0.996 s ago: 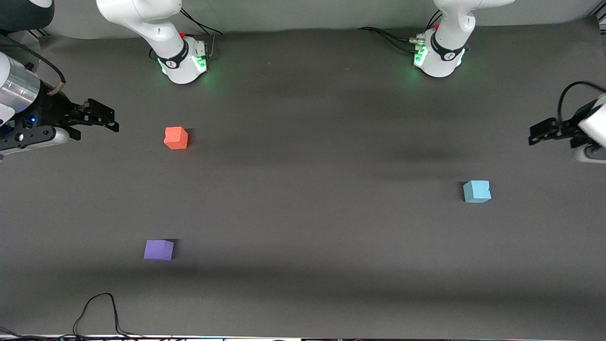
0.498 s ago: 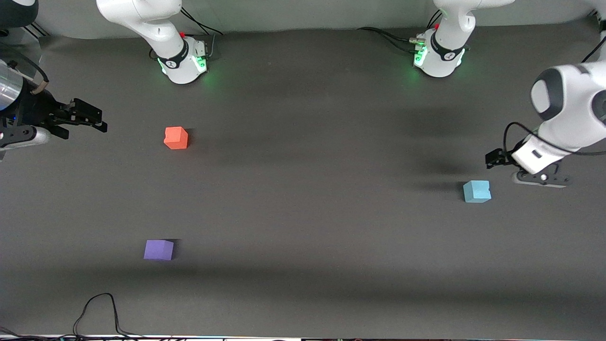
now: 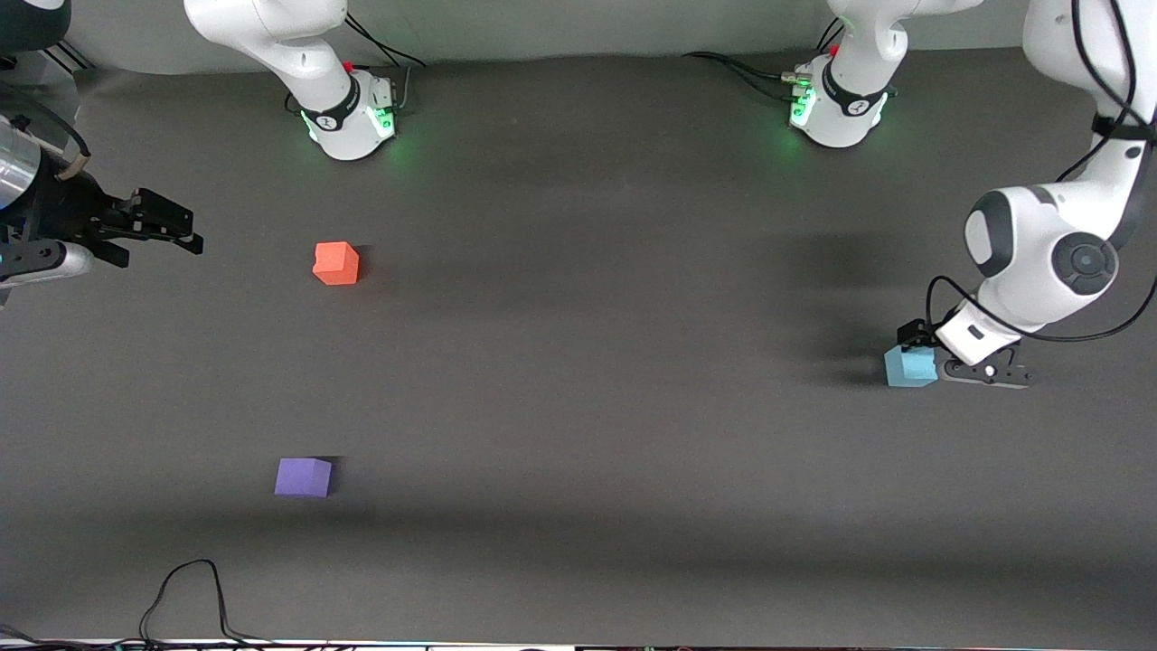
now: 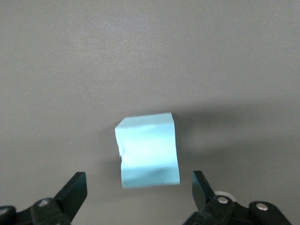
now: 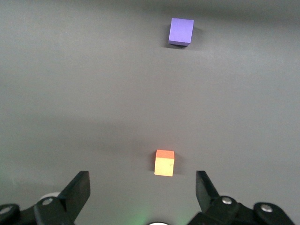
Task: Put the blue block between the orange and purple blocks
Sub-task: 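Lower the left gripper over the light blue cube and close it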
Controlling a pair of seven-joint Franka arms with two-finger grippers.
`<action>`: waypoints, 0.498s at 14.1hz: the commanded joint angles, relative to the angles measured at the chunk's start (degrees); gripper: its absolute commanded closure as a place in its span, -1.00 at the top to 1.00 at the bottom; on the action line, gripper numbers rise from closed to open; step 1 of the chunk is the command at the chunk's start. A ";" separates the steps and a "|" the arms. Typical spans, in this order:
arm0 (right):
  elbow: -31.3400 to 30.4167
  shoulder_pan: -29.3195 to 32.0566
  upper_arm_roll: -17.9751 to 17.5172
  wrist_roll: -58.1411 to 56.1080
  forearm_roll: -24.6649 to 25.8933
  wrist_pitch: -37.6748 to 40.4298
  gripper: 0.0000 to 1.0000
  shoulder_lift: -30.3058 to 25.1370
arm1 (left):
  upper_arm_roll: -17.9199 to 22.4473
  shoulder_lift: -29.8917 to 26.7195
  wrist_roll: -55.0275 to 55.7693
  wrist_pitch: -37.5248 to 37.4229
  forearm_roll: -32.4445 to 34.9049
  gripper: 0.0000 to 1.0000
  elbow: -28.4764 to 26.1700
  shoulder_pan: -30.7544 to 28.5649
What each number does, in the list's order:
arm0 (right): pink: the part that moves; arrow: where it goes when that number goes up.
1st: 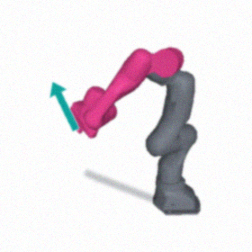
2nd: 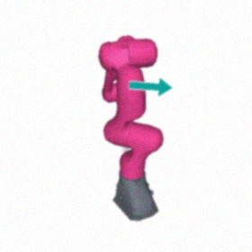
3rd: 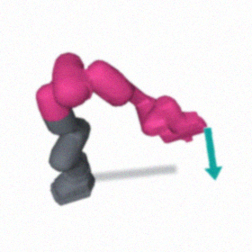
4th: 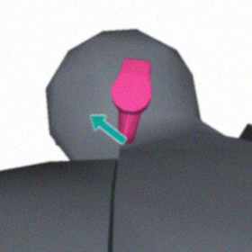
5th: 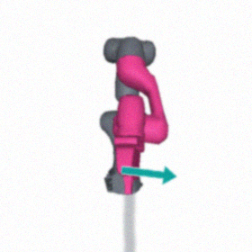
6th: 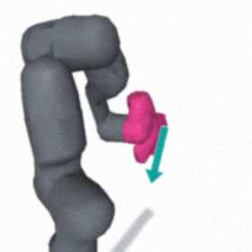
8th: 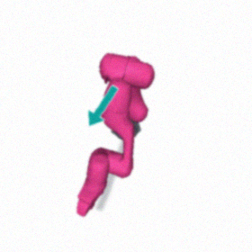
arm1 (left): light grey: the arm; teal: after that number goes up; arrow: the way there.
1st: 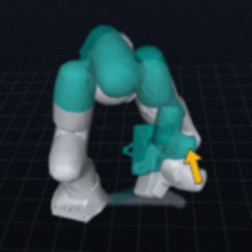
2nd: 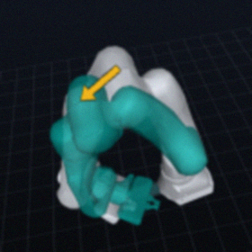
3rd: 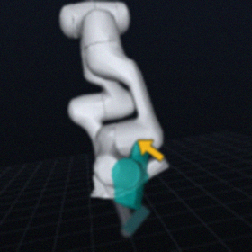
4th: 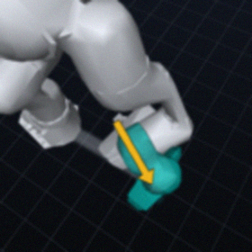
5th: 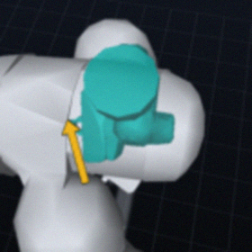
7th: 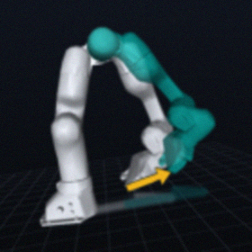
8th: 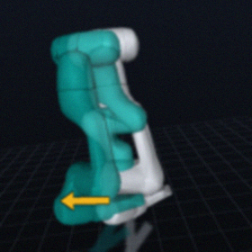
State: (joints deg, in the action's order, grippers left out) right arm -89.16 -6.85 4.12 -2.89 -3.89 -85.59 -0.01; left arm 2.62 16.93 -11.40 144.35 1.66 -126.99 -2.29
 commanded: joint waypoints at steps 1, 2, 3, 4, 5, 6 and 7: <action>1.44 -0.35 -0.07 0.26 -0.06 0.69 1.00 1.06 | 0.28 4.67 -0.46 5.74 0.54 1.00 0.43 0.62; 1.36 -0.27 -0.07 0.17 -0.06 0.69 1.00 1.15 | 0.28 6.17 -0.46 7.42 0.54 1.00 0.87 0.62; 1.36 -0.26 0.01 -0.01 -0.06 0.69 1.00 1.15 | 0.28 7.32 -0.46 8.48 0.54 1.00 1.13 0.79; 1.27 -0.18 0.01 -0.18 -0.06 0.69 1.00 1.15 | 0.19 7.94 -0.46 9.10 0.54 1.00 1.22 0.70; 1.27 -0.18 0.01 -0.36 -0.06 0.69 1.00 1.15 | 0.28 8.55 -0.46 9.19 0.54 1.00 1.40 0.70; 1.27 -0.18 0.01 -0.45 -0.06 0.69 1.00 1.15 | 0.28 8.56 -0.46 9.11 0.54 1.00 1.75 0.70; 1.18 -0.18 0.01 -0.45 -0.06 0.69 1.00 1.15 | 0.19 8.56 -0.20 9.02 0.54 0.69 2.01 0.70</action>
State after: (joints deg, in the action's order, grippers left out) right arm -89.15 -6.98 4.02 -2.89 -3.89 -85.59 0.60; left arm 2.59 25.45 -11.40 153.75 1.66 -126.32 -2.01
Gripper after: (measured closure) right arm 0.000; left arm 0.000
